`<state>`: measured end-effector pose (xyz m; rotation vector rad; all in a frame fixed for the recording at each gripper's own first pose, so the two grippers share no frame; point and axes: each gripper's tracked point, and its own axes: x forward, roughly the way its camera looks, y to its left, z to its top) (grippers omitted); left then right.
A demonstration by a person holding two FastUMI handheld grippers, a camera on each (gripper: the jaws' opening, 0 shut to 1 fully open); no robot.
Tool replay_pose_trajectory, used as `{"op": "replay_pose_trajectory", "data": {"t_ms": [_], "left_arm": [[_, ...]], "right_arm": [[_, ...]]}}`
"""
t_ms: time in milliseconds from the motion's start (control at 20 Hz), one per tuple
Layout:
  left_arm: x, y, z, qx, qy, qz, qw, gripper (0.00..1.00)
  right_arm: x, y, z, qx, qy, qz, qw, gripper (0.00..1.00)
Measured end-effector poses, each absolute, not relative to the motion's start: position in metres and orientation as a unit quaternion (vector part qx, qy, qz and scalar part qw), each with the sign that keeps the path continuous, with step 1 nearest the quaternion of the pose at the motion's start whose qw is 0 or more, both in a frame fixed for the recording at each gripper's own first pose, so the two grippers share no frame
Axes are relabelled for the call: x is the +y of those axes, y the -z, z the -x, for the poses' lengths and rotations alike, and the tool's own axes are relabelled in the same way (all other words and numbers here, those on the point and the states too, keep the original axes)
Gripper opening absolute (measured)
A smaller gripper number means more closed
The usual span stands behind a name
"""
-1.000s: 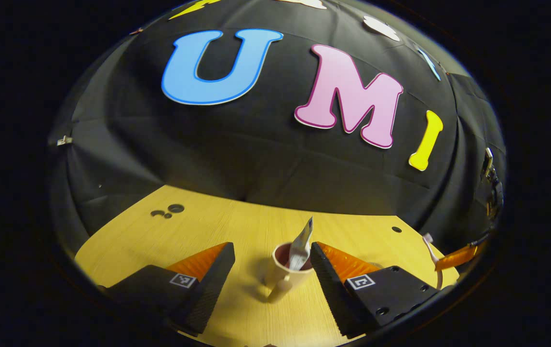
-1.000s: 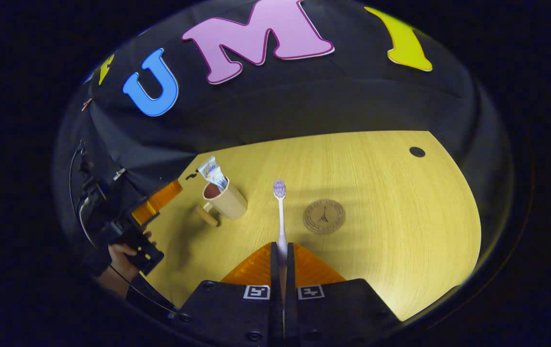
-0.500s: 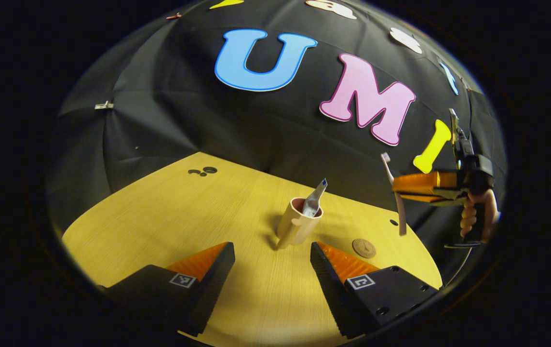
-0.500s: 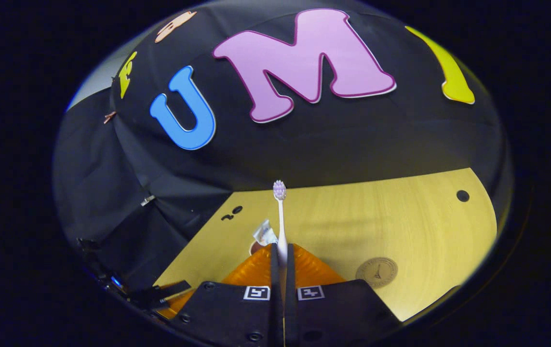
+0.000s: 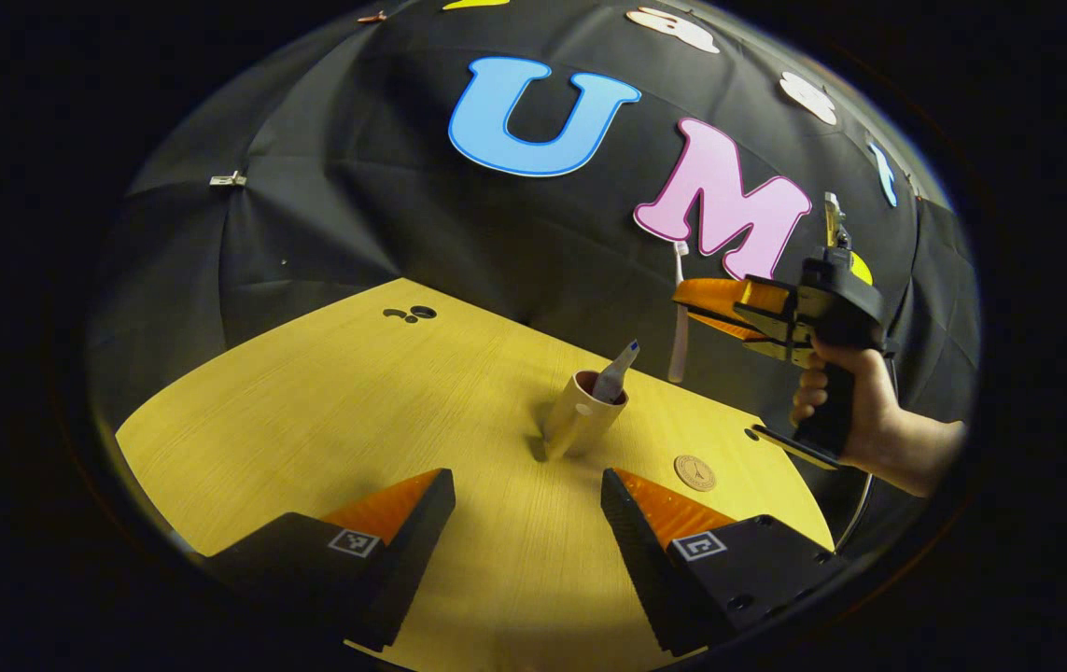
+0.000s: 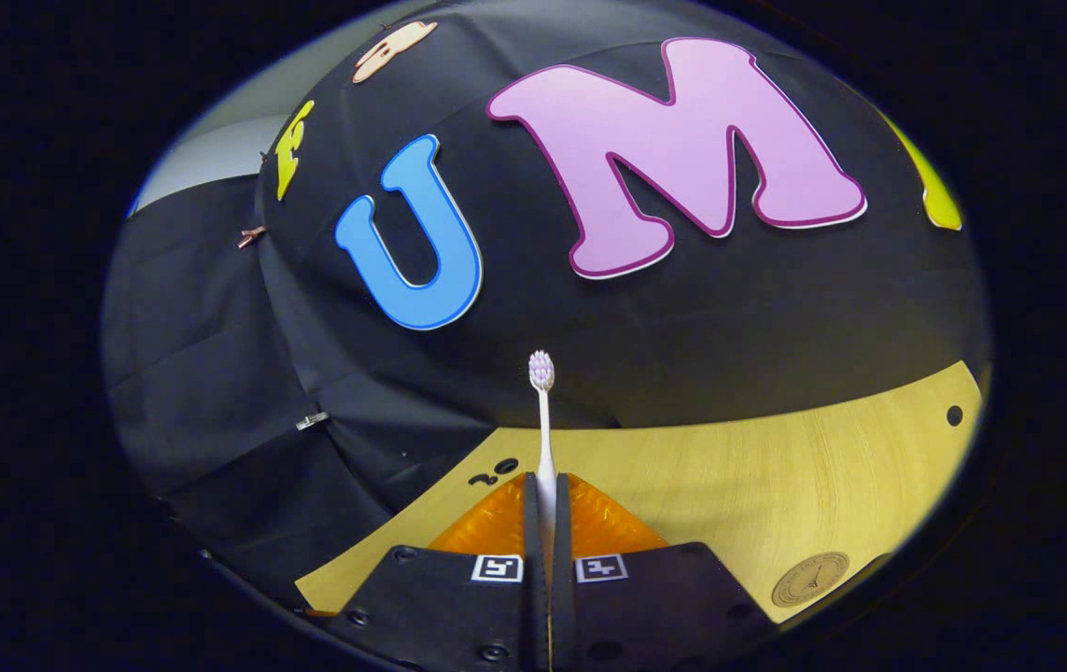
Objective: Put the toothbrush and toothpaste on the desktop into the cup, then pick up the cup and place it on the coaster on the desktop.
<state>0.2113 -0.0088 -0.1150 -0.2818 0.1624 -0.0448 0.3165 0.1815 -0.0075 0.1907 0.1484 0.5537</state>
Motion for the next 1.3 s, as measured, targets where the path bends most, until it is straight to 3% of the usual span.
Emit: {"op": "replay_pose_trajectory", "data": {"t_ms": [650, 1000, 1300], "left_arm": [[0.023, 0.157, -0.211, 0.109, 0.014, 0.18, 0.978, 0.98], [0.028, 0.162, -0.219, 0.111, 0.019, 0.172, 0.979, 0.98], [0.024, 0.167, -0.225, 0.116, 0.02, 0.171, 0.978, 0.98]], "right_arm": [[0.229, 0.05, -0.373, 0.003, -0.276, -0.031, 0.961, 0.06], [0.222, 0.076, -0.372, -0.026, -0.252, 0.017, 0.967, 0.06], [0.217, 0.066, -0.366, -0.042, -0.243, 0.024, 0.969, 0.13]]}}
